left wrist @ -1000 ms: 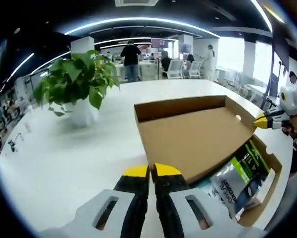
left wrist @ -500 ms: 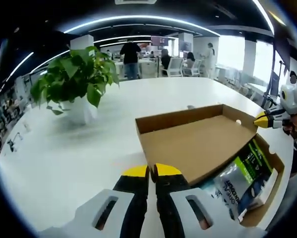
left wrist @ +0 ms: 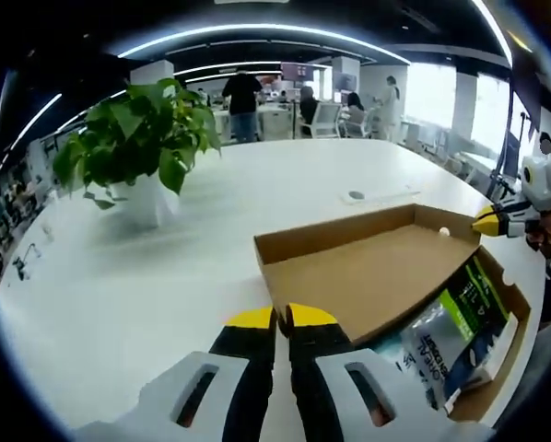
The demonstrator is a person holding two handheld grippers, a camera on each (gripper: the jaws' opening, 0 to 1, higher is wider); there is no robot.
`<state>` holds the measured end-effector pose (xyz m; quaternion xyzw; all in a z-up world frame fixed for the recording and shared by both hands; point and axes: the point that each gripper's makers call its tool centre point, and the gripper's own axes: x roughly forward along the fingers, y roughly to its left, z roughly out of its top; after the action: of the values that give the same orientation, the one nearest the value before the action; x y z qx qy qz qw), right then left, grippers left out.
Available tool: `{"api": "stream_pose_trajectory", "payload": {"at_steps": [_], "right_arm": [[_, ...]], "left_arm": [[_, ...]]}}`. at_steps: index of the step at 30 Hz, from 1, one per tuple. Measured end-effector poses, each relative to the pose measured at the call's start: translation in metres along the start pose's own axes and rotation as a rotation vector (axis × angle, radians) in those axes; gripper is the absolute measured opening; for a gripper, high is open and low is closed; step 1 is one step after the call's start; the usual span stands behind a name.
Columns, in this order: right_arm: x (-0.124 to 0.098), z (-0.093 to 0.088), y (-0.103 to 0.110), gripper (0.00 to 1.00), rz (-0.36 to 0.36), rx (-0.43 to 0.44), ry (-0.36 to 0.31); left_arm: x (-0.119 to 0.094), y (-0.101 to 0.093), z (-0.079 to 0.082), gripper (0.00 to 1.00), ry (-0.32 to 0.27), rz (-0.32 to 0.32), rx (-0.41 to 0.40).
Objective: Operate the shoe box by opening the lid, removing the specified soft item, and placing it in the target area until the item is outside and the box remains undamaged.
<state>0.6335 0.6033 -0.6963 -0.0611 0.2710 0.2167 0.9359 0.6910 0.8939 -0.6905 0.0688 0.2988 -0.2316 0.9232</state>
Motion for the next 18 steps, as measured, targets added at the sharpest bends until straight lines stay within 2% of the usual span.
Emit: {"api": "stream_pose_trajectory", "payload": {"at_steps": [18], "right_arm": [[0.0001,-0.0003,0.0005,0.05,0.001,-0.003,0.016]], "left_arm": [[-0.0001,-0.0020,-0.0007,0.02,-0.004,-0.009,-0.013]]}}
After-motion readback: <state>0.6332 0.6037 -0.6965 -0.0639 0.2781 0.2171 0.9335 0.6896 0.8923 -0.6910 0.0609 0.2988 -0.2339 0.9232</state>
